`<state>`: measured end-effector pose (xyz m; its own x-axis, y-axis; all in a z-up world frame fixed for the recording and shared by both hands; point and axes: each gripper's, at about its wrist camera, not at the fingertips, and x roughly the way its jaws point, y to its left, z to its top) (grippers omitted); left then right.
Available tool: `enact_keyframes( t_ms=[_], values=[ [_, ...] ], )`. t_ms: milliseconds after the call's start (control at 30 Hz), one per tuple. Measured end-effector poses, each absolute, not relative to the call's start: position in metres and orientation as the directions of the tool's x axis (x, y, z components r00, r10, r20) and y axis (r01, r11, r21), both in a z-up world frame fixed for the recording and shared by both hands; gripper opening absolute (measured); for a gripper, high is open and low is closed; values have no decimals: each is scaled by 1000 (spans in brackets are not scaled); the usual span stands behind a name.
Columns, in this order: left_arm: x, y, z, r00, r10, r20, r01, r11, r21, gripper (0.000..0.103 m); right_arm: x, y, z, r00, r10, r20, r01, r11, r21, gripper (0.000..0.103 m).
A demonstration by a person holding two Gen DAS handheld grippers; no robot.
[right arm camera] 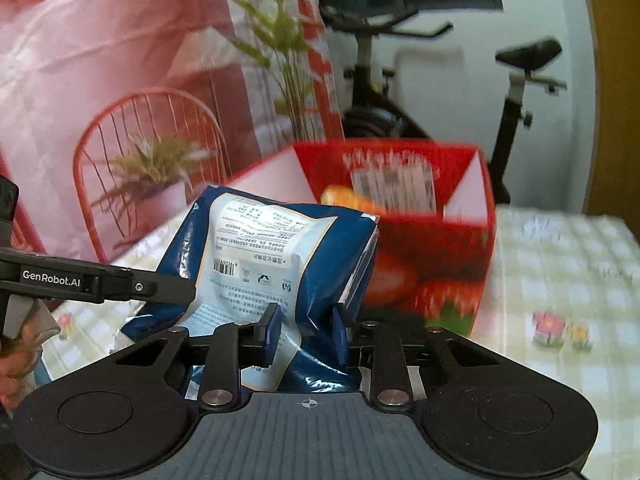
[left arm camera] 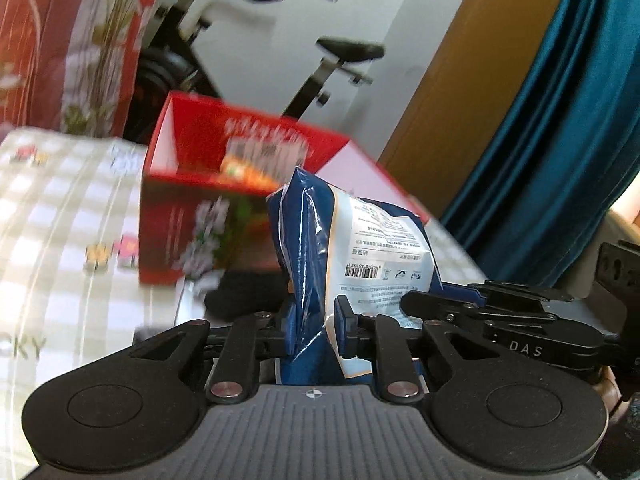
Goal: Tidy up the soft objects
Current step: 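Lift the blue bag and carry it toward the red box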
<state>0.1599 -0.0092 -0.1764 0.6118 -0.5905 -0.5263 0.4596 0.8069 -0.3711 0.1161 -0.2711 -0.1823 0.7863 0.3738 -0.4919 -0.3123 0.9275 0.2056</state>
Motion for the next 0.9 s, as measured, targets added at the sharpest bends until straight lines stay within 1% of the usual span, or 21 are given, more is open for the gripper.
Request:
enact_keyframes(
  t_ms=[233,433,500,600,800,900],
  values=[
    [184,-19,-138,648,-601,-467,495,799,-341,20,141,-282,-139,828,378,-415,-341,926,163,25],
    [217,-26,-118,670,-601,-435,500,799,-334,20,178,-288,-114,850,367,-378,-342,930,136,25],
    [233,-29,-117,670,-599,-438,496,800,-337,20,194,-290,-110,850,364,-380,-336,931,141,25],
    [260,-35,-120,660,-594,-460,485,805,-342,20,218,-290,-108,854,341,-394,-327,939,105,25],
    [316,-44,-129,654,-575,-492,445,818,-365,20,278,-295,-115,848,292,-442,-276,956,102,24],
    [340,-51,-136,642,-561,-524,425,828,-365,20,305,-296,-122,839,265,-475,-257,963,82,24]
  ],
)
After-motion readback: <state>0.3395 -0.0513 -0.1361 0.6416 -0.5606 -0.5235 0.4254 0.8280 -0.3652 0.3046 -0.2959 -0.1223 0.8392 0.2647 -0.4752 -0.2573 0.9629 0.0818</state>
